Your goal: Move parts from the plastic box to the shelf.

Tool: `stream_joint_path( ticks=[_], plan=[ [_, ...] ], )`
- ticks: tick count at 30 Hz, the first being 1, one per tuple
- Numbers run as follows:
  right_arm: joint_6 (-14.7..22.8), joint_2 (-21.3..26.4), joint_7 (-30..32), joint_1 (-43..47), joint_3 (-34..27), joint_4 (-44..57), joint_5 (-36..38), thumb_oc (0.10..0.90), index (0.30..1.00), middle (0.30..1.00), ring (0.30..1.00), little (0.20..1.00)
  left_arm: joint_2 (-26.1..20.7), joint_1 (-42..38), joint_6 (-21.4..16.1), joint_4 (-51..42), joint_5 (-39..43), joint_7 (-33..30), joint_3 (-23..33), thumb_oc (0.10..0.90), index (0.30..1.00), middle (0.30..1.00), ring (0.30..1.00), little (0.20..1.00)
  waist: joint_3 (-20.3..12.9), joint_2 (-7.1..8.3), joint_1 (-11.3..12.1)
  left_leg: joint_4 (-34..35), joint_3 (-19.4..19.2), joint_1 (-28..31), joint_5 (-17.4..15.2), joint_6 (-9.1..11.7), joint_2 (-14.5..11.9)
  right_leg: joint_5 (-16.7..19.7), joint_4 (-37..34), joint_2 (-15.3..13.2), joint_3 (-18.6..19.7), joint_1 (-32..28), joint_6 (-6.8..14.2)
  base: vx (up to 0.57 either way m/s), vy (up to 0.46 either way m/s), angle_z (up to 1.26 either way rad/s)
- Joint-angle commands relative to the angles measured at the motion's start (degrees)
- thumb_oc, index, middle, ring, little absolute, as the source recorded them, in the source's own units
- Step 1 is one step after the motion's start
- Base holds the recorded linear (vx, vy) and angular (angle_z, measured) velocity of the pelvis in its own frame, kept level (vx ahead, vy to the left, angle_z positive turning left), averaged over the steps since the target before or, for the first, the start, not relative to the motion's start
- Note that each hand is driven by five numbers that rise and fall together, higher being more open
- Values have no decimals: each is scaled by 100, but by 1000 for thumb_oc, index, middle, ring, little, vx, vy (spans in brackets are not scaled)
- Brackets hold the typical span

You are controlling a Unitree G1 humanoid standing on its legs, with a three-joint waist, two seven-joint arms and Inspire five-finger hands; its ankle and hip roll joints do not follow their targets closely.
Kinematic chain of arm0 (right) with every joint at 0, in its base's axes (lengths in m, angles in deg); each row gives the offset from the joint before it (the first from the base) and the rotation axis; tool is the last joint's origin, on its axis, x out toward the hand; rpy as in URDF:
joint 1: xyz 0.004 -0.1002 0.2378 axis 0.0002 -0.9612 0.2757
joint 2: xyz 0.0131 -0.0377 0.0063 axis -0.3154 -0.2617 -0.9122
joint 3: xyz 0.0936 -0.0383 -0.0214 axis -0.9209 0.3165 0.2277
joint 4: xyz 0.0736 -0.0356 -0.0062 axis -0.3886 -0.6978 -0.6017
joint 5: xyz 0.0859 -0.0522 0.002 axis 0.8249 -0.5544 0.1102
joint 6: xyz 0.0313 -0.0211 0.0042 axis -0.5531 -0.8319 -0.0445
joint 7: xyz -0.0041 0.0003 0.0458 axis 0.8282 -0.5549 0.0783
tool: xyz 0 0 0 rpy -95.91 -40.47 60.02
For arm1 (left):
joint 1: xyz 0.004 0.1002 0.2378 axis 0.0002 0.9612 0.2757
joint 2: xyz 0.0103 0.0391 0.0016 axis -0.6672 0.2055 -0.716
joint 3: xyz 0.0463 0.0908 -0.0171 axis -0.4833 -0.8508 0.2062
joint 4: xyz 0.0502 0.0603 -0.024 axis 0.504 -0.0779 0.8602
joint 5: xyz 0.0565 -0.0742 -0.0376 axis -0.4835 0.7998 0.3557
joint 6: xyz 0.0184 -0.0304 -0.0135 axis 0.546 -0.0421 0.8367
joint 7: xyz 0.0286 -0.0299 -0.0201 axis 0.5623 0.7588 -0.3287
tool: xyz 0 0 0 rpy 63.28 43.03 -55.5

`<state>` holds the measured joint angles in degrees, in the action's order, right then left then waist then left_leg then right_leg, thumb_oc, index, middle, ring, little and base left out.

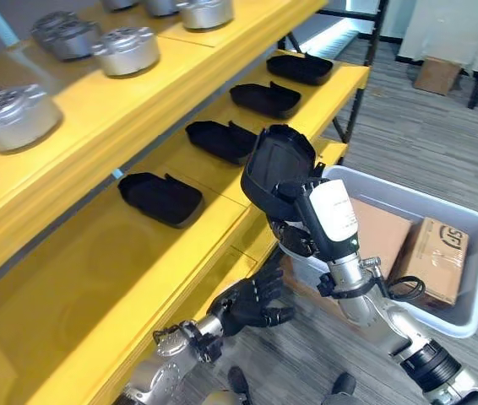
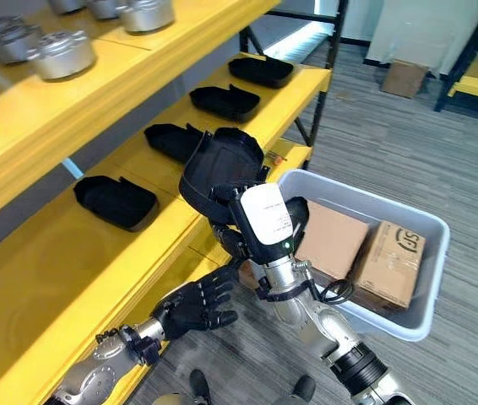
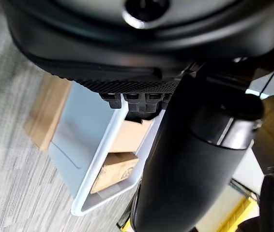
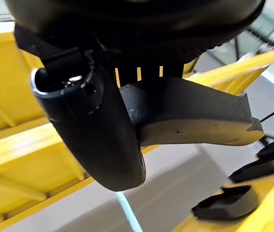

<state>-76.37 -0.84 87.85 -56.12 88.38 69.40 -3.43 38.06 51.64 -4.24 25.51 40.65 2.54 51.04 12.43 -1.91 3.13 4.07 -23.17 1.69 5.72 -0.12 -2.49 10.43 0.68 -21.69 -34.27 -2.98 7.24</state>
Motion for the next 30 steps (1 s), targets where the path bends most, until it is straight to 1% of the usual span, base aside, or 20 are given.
stream_joint_path(
  ticks=[1, 2, 4, 5, 6, 8, 9, 11, 12, 14, 15, 17, 18, 19, 21, 26, 27, 28, 29, 30],
  plan=[
    [368, -154, 595, 746, -125, 653, -262, 400, 300, 300, 300, 300, -57, -261, -417, -720, -10, 393, -151, 900, 1000, 1000, 1000, 1000, -367, -136, 64, 48, -155, 781, -814, 219, -288, -26, -325, 555, 262, 72, 353, -198, 188, 58],
    [374, -181, 589, 784, -111, 678, -352, 400, 300, 300, 300, 300, -85, -291, -443, -713, 11, 408, -193, 900, 1000, 1000, 1000, 1000, -364, -122, 74, 60, -53, 742, -822, 188, -237, 0, -320, 534, 377, 110, 380, -172, 164, 54],
    [393, -153, 495, 806, -148, 769, -487, 400, 300, 300, 300, 300, -140, -346, -440, -663, -28, 590, -233, 900, 1000, 1000, 1000, 1000, -379, -102, 29, 89, 261, 654, -825, 101, -120, -56, -283, 595, 869, 201, 383, -163, 132, 77],
    [464, -85, 401, 783, -177, 841, -546, 400, 300, 300, 300, 300, -173, -364, -422, -652, -70, 680, -241, 900, 1000, 1000, 1000, 1000, -372, -72, -16, 93, 336, 560, -721, 35, -67, -45, -229, 627, 1037, 287, 292, -141, 80, 85],
    [502, -36, 363, 765, -199, 875, -595, 400, 300, 300, 300, 300, -192, -368, -411, -651, -94, 712, -252, 900, 1000, 1000, 1000, 1000, -375, -64, -44, 93, 429, 540, -727, 6, -45, -66, -167, 659, 1207, 325, 286, -116, 56, 62],
    [641, 150, 232, 700, -277, 1044, -714, 400, 300, 300, 300, 300, -280, -406, -354, -675, -135, 779, -259, 900, 1000, 1000, 1000, 1000, -348, -27, -174, 93, 742, 491, -740, -118, 17, -210, 259, 869, 1846, 498, 253, -50, 42, 46],
    [685, 226, 197, 672, -311, 1108, -757, 400, 300, 300, 300, 300, -309, -410, -342, -678, -107, 816, -252, 900, 1000, 1000, 1000, 1000, -333, -28, -213, 93, 823, 495, -754, -147, 16, -360, 405, 977, 1998, 497, 241, -51, 24, 83],
    [713, 561, 133, 560, -439, 1350, -676, 400, 300, 300, 300, 300, -350, -418, -281, -707, -122, 1003, -219, 900, 1000, 1000, 1000, 1000, -325, -4, -338, 93, 1124, 396, -676, -238, 63, -843, 906, 1501, 2531, 473, 116, -46, 16, 84],
    [685, 699, 114, 486, -483, 1446, -589, 400, 300, 300, 300, 300, -359, -403, -273, -746, -197, 1080, -223, 900, 1000, 1000, 1000, 1000, -324, 15, -390, 93, 1268, 352, -654, -261, 111, -981, 1057, 1755, 2765, 464, 29, -31, -3, 54],
    [750, 868, 139, 430, -557, 1503, -407, 400, 300, 300, 300, 300, -375, -358, -293, -787, -350, 1158, -266, 900, 1000, 1000, 1000, 1000, -330, 59, -472, 93, 1488, 319, -634, -257, 193, -1165, 1112, 2106, 3109, 399, -122, -9, -41, 99],
    [796, 1013, 300, 385, -615, 1541, -479, 400, 300, 300, 300, 300, -388, -342, -295, -775, -381, 1138, -275, 900, 1000, 1000, 1000, 1000, -346, 115, -529, 93, 1716, 305, -637, -234, 280, -1213, 890, 2230, 3395, 275, -201, 4, -59, 111],
    [859, 1091, 396, 420, -587, 1511, -517, 400, 300, 300, 300, 300, -371, -401, -212, -718, -172, 1024, -264, 900, 1000, 1000, 1000, 1000, -351, 119, -558, 93, 1903, 320, -621, -227, 312, -1203, 845, 2236, 3496, 248, -206, -11, -74, 89],
    [1047, 1120, 406, 458, -561, 1530, -651, 400, 300, 300, 300, 300, -341, -421, -75, -700, -1, 1074, -183, 900, 1000, 1000, 1000, 1000, -356, 103, -541, 93, 1960, 283, -569, -196, 295, -1274, 701, 2269, 3485, 197, -284, -25, -77, 72],
    [1073, 1125, 373, 472, -548, 1545, -659, 400, 300, 300, 300, 300, -331, -410, -58, -684, 1, 1116, -154, 900, 1000, 1000, 1000, 1000, -364, 99, -535, 93, 1974, 275, -567, -186, 294, -1288, 630, 2263, 3469, 165, -293, -21, -86, 56],
    [1379, 1137, 100, 584, -476, 1612, -701, 400, 300, 300, 300, 300, -312, -331, -47, -637, -58, 1274, -65, 900, 1000, 1000, 1000, 1000, -395, 94, -478, 93, 2044, 238, -546, -127, 276, -1305, 313, 2242, 3456, 6, -340, 1, -111, 24],
    [1767, 1205, 18, 772, -273, 1646, -1035, 400, 300, 300, 300, 300, -335, -94, -64, -666, -71, 1398, 79, 900, 1000, 1000, 1000, 1000, -439, 96, -354, 93, 2071, 215, -535, -59, 256, -1278, 45, 2220, 3347, -150, -382, -5, -103, 12],
    [1967, 1247, -102, 777, -272, 1704, -1054, 400, 300, 300, 300, 300, -354, -38, -36, -680, -32, 1384, 130, 900, 1000, 1000, 1000, 1000, -455, 101, -329, 93, 1980, 223, -536, -39, 248, -1285, 14, 2208, 3249, -171, -386, -23, -131, 21],
    [2016, 1262, -154, 765, -278, 1753, -1073, 400, 300, 300, 300, 300, -358, -11, -14, -674, -60, 1429, 153, 900, 1000, 1000, 1000, 1000, -455, 102, -332, 93, 1853, 242, -542, -39, 243, -1292, 2, 2191, 3160, -184, -390, -16, -110, 22],
    [1990, 1267, -186, 739, -288, 1774, -1114, 400, 300, 300, 300, 300, -357, -5, 29, -684, -125, 1494, 152, 900, 1000, 1000, 1000, 1000, -456, 103, -347, 93, 1670, 290, -593, -29, 236, -1332, -18, 2160, 3045, -227, -379, -40, -75, 29],
    [1917, 1250, -201, 708, -308, 1775, -1226, 400, 300, 300, 300, 300, -352, -18, 79, -671, -280, 1666, 130, 900, 1000, 1000, 1000, 1000, -448, 99, -379, 73, 1341, 309, -604, -13, 214, -1331, -37, 2113, 2855, -254, -358, -69, -62, 37]
  ],
)
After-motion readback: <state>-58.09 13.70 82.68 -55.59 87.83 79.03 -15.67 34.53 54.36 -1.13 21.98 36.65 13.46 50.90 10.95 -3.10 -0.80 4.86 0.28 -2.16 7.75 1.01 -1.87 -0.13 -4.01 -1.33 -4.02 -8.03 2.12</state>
